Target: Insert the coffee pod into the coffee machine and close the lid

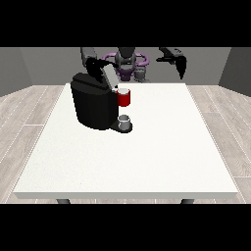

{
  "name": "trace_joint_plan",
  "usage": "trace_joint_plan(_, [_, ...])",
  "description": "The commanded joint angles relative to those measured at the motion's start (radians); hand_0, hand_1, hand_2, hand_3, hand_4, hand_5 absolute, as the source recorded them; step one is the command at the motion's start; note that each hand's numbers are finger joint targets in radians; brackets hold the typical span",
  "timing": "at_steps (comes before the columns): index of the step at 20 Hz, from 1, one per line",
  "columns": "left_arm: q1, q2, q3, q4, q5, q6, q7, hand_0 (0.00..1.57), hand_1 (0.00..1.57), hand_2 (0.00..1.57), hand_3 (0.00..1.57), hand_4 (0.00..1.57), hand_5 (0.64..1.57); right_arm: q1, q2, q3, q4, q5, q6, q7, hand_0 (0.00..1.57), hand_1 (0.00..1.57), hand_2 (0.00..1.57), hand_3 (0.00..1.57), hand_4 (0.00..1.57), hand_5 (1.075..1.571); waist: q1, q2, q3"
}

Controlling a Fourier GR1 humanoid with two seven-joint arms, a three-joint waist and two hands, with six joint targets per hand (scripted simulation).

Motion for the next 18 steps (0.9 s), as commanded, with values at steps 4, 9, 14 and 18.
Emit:
trace_joint_plan(4, [-0.026,0.009,0.015,0.064,-0.002,0.043,-0.026,0.00,0.00,0.00,0.00,0.00,1.571,-0.047,0.063,0.056,0.028,0.039,-0.021,0.043,0.00,0.00,0.00,0.00,0.00,1.571,-0.038,0.014,0.0069])
trace_joint_plan(9, [0.000,0.018,0.013,0.036,0.013,0.047,0.023,0.00,0.00,0.00,0.00,0.02,1.571,-0.038,0.042,0.059,0.052,0.040,0.023,0.037,0.00,0.00,0.00,0.00,0.15,1.571,-0.021,-0.018,0.0070])
trace_joint_plan(14, [0.010,0.040,-0.002,0.036,0.016,0.004,0.017,0.00,0.00,0.00,0.00,0.17,1.571,-0.113,0.028,0.075,0.048,0.085,-0.021,0.080,0.00,0.00,0.00,0.00,0.21,1.571,0.034,-0.019,0.0069])
trace_joint_plan(18, [0.023,-0.009,-0.042,0.049,-0.017,0.030,-0.043,0.00,0.00,0.00,0.00,0.14,1.571,-0.120,0.024,0.092,0.026,0.102,-0.028,0.080,0.00,0.00,0.00,0.00,0.12,1.571,0.030,0.004,0.0069])
